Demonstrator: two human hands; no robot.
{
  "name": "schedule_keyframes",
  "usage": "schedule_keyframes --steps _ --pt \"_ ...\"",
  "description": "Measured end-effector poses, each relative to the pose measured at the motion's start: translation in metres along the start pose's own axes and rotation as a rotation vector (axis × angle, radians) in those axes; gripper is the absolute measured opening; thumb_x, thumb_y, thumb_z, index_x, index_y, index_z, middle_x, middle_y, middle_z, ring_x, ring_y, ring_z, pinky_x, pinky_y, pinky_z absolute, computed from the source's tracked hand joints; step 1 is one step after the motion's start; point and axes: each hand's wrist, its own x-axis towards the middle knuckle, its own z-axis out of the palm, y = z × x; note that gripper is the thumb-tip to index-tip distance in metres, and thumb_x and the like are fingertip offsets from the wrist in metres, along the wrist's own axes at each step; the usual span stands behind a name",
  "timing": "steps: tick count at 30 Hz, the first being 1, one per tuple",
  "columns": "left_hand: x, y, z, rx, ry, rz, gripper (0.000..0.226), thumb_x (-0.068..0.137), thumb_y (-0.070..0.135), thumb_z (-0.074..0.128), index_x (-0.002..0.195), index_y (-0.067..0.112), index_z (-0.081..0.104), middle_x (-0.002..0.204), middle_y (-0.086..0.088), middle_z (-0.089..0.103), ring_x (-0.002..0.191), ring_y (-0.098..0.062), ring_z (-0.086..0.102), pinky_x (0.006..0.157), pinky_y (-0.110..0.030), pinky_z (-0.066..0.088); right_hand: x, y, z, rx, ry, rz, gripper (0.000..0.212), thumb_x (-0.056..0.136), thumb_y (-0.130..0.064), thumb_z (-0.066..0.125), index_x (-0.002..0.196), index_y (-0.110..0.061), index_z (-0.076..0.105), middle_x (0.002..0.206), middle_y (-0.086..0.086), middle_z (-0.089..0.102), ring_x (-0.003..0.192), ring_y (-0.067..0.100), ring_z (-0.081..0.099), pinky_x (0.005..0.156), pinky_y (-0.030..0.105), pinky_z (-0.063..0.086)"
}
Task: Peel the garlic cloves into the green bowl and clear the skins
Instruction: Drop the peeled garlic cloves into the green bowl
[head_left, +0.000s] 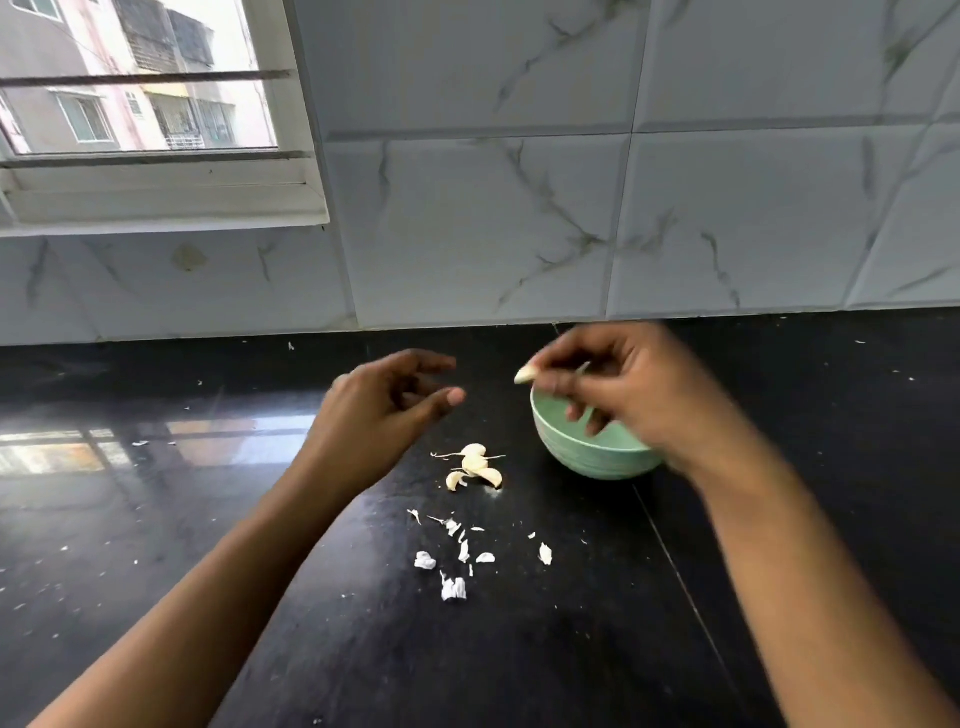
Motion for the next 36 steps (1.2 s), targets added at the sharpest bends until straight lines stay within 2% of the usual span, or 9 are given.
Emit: schedule_keyframes --steps 3,6,9,11,16,23,28,32,36 --pt "0.029 0.018 0.043 -0.261 -0.077 -0.146 0.036 0.084 0.020 0.069 0.120 0.019 0.061 0.101 0.004 0.068 0.086 -0.009 0.063 0.068 -0.019 0.049 0.018 -0.008 -0.041 -0.042 0.043 -0.100 0.010 0.069 -0.019 0.074 0.079 -0.020 0.072 0.081 0.016 0.070 0.053 0.009 0.055 0.043 0.019 0.043" --pt "0.047 0.017 0.101 -0.320 -0.175 -0.379 0.052 0.087 0.013 0.066 0.136 0.009 0.047 0.121 -0.007 0.059 0.102 -0.019 0.059 0.077 -0.024 0.046 0.026 0.014 -0.066 -0.205 -0.007 -0.047 0.013 0.071 -0.018 0.074 0.084 -0.017 0.073 0.078 0.004 0.072 0.060 0.006 0.060 0.048 0.015 0.042" --pt "0.050 0.000 0.135 -0.455 -0.184 -0.520 0.041 0.085 0.002 0.057 0.125 0.006 0.056 0.108 -0.010 0.067 0.094 -0.025 0.063 0.079 -0.035 0.052 0.025 0.040 -0.080 -0.293 -0.029 0.015 0.013 0.070 -0.018 0.076 0.083 -0.018 0.074 0.080 -0.003 0.074 0.075 0.011 0.067 0.066 0.026 0.052" --pt "0.048 -0.008 0.139 -0.429 -0.127 -0.480 0.043 0.081 -0.002 0.049 0.122 0.010 0.058 0.102 -0.007 0.069 0.094 -0.023 0.065 0.081 -0.035 0.053 0.023 0.047 -0.081 -0.398 -0.078 0.030 0.013 0.070 -0.023 0.078 0.082 -0.023 0.075 0.082 -0.006 0.073 0.081 0.015 0.066 0.075 0.032 0.050" --pt "0.026 0.000 0.132 -0.204 -0.076 -0.188 0.054 0.083 -0.003 0.041 0.123 0.030 0.054 0.099 0.014 0.064 0.086 0.002 0.060 0.067 -0.012 0.047 0.022 0.049 -0.080 -0.707 -0.230 0.021 0.011 0.075 -0.023 0.078 0.083 -0.030 0.073 0.081 -0.014 0.069 0.073 0.000 0.057 0.068 0.019 0.044" --pt "0.015 0.009 0.130 -0.154 -0.045 -0.093 0.057 0.083 0.001 0.041 0.126 0.037 0.050 0.095 0.015 0.065 0.082 0.001 0.059 0.073 -0.027 0.051 0.022 0.049 -0.062 -1.058 -0.397 0.039 0.021 0.082 -0.022 0.071 0.101 -0.032 0.072 0.085 -0.020 0.058 0.074 -0.003 0.048 0.064 0.013 0.032" --pt "0.019 0.011 0.131 -0.136 -0.077 -0.121 0.058 0.085 0.003 0.041 0.134 0.035 0.044 0.100 0.016 0.062 0.080 0.000 0.058 0.069 -0.023 0.049 0.022 0.049 -0.067 -1.065 -0.337 0.038 0.022 0.084 -0.022 0.069 0.103 -0.032 0.071 0.087 -0.018 0.059 0.071 -0.004 0.047 0.063 0.012 0.032" --pt "0.032 0.009 0.130 -0.103 -0.127 -0.174 0.059 0.086 0.007 0.043 0.141 0.029 0.037 0.117 0.010 0.057 0.100 -0.010 0.057 0.083 -0.024 0.046 0.023 0.051 -0.069 -0.975 -0.219 -0.053 0.016 0.081 -0.022 0.072 0.094 -0.030 0.073 0.081 -0.018 0.060 0.068 -0.004 0.050 0.069 0.019 0.039" --pt "0.047 0.000 0.129 -0.151 -0.198 -0.295 0.045 0.087 0.015 0.048 0.131 0.025 0.049 0.109 -0.001 0.066 0.089 -0.021 0.065 0.073 -0.038 0.057 0.017 0.042 -0.056 -0.544 -0.184 -0.054 0.011 0.074 -0.013 0.079 0.082 -0.019 0.074 0.071 -0.007 0.067 0.066 0.008 0.061 0.061 0.020 0.049"
